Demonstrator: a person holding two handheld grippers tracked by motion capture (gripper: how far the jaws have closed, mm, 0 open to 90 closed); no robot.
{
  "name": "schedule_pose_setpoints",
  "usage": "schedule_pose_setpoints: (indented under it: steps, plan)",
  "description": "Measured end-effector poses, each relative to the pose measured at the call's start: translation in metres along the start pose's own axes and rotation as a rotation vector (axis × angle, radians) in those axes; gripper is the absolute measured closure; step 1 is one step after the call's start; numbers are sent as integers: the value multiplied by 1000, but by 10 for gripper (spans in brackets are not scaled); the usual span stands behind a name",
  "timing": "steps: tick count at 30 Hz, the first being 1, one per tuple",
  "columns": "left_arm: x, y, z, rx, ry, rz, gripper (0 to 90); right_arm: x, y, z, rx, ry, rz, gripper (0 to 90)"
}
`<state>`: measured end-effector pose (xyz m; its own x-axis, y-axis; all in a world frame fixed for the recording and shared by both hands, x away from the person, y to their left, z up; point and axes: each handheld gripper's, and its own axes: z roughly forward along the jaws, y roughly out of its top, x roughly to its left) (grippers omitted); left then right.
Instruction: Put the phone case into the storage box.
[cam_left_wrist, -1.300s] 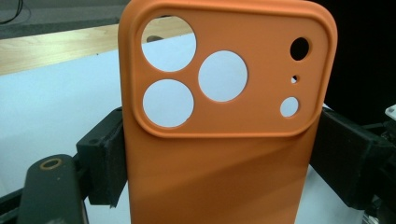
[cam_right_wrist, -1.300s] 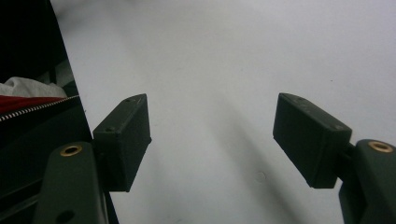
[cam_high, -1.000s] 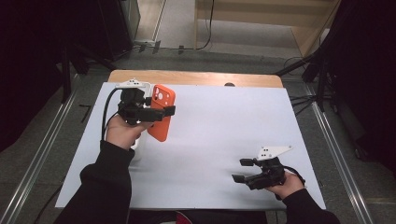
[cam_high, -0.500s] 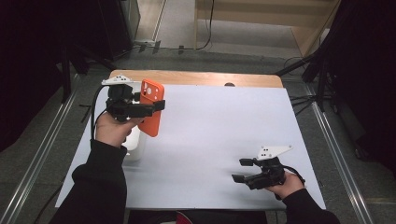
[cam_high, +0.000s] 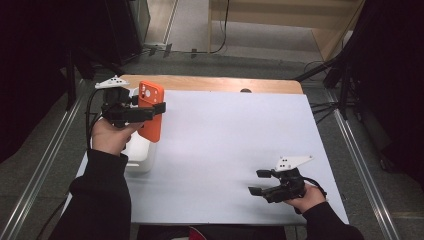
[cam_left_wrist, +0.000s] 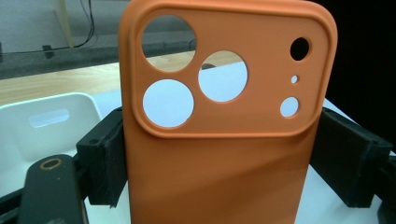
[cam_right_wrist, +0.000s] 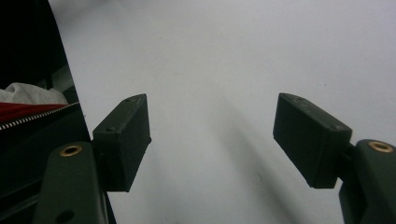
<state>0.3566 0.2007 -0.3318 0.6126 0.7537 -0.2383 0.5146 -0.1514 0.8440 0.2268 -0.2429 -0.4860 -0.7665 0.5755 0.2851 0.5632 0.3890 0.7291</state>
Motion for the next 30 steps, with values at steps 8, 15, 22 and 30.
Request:
schedule_pose_setpoints:
  steps: [8, 15, 22, 30]
  plan:
    - [12, 0, -8, -13, 37, -20, 154, 0, 0, 1, 3, 3, -1, 264]
    - [21, -1, -13, -20, 81, -25, 154, 0, 0, 0, 4, 1, -2, 264]
    - [32, -1, -15, -30, 112, -43, 154, 0, -1, 0, 3, -3, 0, 264]
    - [38, -2, -7, -37, 108, -61, 154, 1, -2, -1, 2, -8, 5, 264]
